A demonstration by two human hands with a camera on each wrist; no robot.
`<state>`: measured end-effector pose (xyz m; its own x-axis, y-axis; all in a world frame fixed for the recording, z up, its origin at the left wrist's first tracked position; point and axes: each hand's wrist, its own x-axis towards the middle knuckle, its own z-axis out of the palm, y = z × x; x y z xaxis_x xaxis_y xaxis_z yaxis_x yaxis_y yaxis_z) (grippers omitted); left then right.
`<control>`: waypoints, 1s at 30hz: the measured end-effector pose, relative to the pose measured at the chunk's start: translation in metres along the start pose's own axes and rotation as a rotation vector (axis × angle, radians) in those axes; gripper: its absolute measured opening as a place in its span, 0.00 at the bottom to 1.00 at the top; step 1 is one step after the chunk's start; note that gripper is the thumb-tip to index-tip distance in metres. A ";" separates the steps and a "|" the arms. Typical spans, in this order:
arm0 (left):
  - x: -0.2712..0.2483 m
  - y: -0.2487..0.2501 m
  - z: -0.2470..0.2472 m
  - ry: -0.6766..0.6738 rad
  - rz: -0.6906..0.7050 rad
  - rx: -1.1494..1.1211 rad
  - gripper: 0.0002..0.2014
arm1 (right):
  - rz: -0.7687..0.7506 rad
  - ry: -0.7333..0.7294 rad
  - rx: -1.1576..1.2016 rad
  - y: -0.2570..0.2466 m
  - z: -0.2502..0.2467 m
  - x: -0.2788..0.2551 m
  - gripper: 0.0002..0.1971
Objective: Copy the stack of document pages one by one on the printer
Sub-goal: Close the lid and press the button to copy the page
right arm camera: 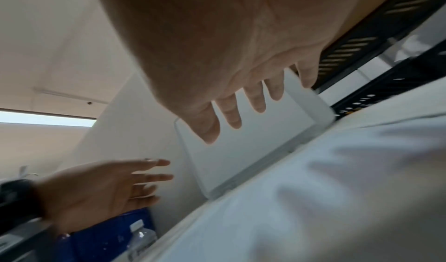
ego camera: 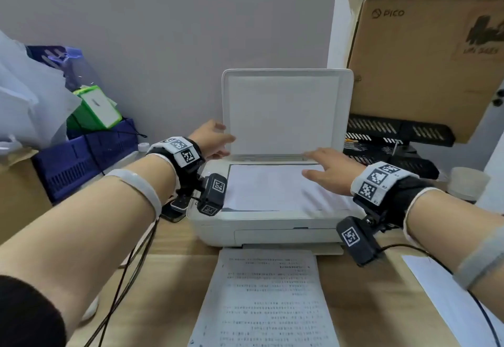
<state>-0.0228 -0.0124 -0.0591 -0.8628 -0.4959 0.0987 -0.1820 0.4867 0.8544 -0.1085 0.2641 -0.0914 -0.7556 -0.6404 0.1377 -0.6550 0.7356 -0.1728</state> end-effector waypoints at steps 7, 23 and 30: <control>0.058 0.033 0.000 0.050 -0.033 -0.421 0.41 | -0.057 0.150 0.062 -0.041 -0.036 0.051 0.34; -0.006 -0.022 -0.013 -0.078 0.134 -0.264 0.05 | -0.187 0.367 -0.048 -0.086 -0.055 0.027 0.15; -0.041 -0.084 -0.016 -0.078 -0.082 -0.026 0.23 | -0.195 0.180 0.010 -0.086 0.013 -0.027 0.14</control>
<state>0.0355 -0.0443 -0.1267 -0.8797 -0.4754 -0.0109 -0.2418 0.4274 0.8711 -0.0321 0.2152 -0.0928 -0.6054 -0.7196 0.3402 -0.7888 0.5995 -0.1355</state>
